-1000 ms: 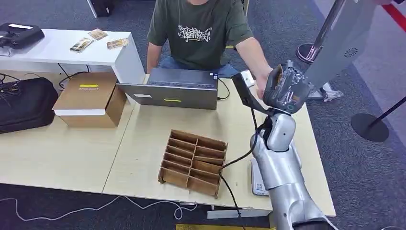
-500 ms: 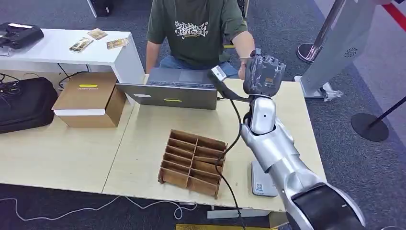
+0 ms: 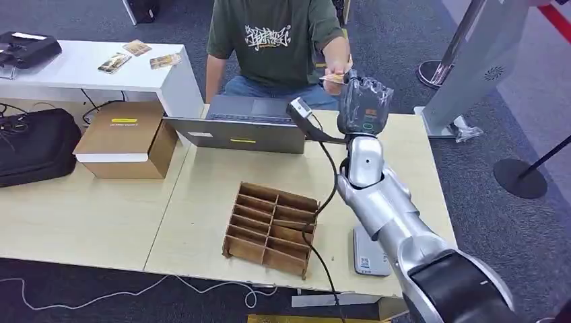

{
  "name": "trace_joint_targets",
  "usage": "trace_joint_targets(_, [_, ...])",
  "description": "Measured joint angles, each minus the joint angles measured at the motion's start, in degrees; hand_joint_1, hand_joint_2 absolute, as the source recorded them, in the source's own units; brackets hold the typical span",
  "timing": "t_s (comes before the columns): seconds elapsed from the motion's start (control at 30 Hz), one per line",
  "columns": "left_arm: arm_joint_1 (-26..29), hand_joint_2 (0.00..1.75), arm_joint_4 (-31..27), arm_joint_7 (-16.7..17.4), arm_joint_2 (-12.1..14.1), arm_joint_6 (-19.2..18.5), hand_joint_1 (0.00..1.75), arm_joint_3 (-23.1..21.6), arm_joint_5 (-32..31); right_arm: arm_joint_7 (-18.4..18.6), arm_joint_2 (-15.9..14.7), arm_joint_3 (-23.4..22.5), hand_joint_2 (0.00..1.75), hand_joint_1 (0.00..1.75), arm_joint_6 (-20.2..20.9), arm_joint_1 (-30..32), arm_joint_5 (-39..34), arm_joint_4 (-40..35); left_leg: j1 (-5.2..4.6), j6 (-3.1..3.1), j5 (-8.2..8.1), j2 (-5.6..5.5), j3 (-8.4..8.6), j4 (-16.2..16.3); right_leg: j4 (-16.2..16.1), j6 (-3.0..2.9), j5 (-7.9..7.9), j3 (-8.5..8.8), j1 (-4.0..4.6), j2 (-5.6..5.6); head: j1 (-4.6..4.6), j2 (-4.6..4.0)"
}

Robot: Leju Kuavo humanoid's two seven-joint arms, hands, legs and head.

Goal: Pass the card to the sensor for recognition and then transmit it.

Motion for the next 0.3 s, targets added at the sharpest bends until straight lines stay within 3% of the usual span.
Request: trace_joint_targets(0.3, [0.1,0.0,0.0,0.0,0.0,-0.4,0.0,0.0,0.4,-1.9,0.3,-0.5,1.75,0.0,0.0,-0.9,0.0,3.3,0.0,0.0,0.0,0.0,-0.01,0.0,0.0,0.01,0.01,0.01,0.0,0.0,0.02,0.0])
